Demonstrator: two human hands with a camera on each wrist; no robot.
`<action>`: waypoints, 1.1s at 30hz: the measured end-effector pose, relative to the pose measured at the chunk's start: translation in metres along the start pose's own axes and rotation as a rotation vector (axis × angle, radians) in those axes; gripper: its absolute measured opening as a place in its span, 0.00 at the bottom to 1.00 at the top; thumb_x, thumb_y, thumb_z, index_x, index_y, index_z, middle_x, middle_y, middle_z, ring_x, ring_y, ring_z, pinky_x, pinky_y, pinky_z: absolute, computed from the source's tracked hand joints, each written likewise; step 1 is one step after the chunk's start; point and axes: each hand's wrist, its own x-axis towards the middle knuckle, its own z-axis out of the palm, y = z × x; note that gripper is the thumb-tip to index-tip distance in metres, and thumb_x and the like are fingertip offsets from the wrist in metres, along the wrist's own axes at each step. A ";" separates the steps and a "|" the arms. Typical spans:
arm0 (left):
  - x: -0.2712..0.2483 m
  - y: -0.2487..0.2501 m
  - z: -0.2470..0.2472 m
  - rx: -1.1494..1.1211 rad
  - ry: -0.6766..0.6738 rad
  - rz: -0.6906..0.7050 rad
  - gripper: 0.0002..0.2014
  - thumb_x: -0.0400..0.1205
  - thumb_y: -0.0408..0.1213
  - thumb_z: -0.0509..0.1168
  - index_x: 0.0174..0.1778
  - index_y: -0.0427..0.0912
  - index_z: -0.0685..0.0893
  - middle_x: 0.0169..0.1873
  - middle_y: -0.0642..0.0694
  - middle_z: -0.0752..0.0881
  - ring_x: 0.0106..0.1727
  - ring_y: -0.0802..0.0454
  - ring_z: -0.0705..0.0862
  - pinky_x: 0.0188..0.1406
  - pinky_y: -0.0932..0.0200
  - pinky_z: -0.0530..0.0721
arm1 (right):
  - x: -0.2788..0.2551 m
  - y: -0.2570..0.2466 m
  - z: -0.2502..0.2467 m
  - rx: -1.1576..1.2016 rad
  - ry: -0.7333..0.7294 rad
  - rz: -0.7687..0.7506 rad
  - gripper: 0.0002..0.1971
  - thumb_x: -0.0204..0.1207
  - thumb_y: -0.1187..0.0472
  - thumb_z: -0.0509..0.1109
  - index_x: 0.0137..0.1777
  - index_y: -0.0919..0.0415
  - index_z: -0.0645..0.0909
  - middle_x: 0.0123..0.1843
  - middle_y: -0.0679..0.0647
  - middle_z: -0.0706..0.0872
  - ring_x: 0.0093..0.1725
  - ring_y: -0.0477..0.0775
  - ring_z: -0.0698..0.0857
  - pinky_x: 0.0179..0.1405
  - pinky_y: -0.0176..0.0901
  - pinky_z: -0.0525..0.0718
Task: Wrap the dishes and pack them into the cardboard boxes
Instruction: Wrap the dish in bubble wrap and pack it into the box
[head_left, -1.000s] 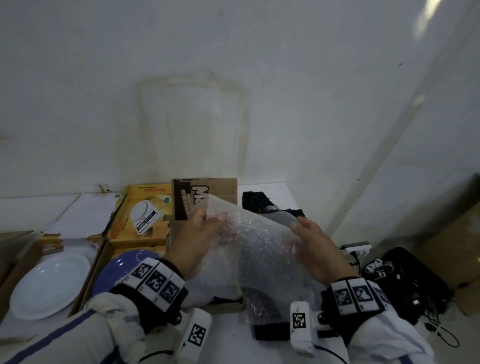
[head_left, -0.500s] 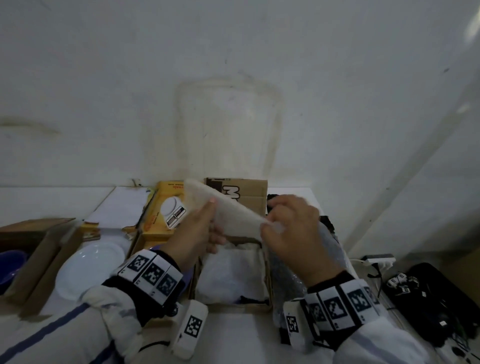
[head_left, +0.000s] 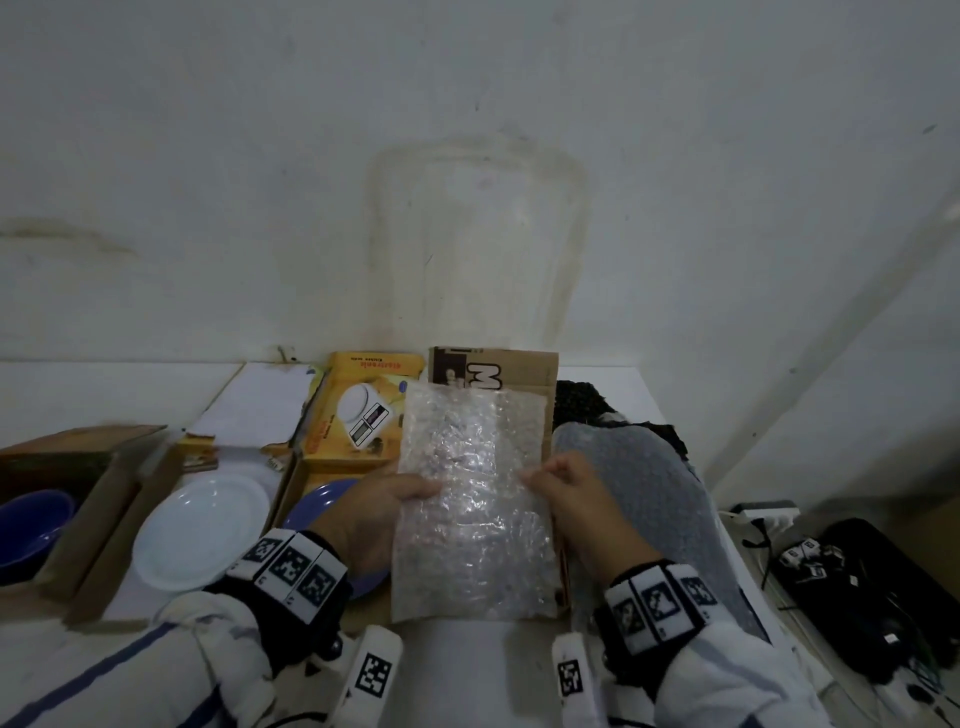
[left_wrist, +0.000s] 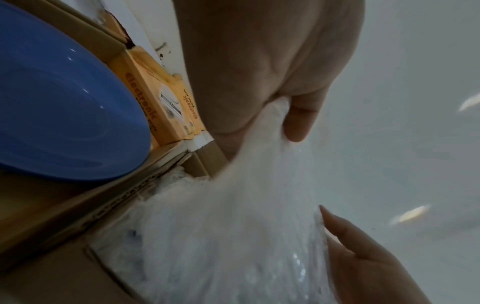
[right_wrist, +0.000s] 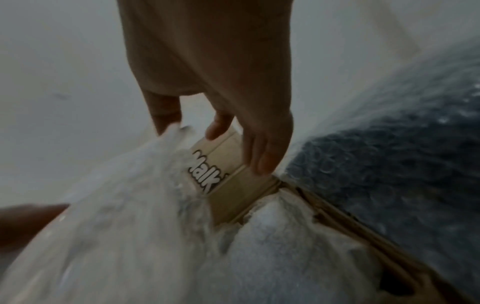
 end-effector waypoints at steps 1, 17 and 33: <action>-0.001 0.000 -0.001 0.013 -0.009 0.008 0.14 0.81 0.24 0.57 0.61 0.31 0.79 0.51 0.30 0.88 0.50 0.33 0.87 0.51 0.38 0.83 | 0.002 0.001 -0.002 0.107 -0.058 0.070 0.11 0.73 0.58 0.74 0.41 0.58 0.73 0.43 0.59 0.82 0.40 0.58 0.82 0.45 0.54 0.82; 0.050 -0.026 -0.014 0.362 0.183 0.144 0.25 0.73 0.22 0.72 0.65 0.38 0.75 0.57 0.40 0.86 0.57 0.43 0.85 0.62 0.41 0.83 | 0.019 0.019 0.012 -0.755 0.210 -0.266 0.12 0.78 0.70 0.61 0.51 0.58 0.85 0.53 0.54 0.85 0.50 0.53 0.83 0.49 0.37 0.78; 0.060 -0.028 -0.011 0.429 0.297 0.142 0.16 0.74 0.26 0.72 0.46 0.45 0.72 0.53 0.40 0.82 0.55 0.40 0.83 0.59 0.38 0.83 | 0.021 0.018 0.015 -0.760 0.108 -0.065 0.16 0.77 0.69 0.61 0.65 0.61 0.76 0.66 0.57 0.72 0.53 0.52 0.75 0.53 0.38 0.73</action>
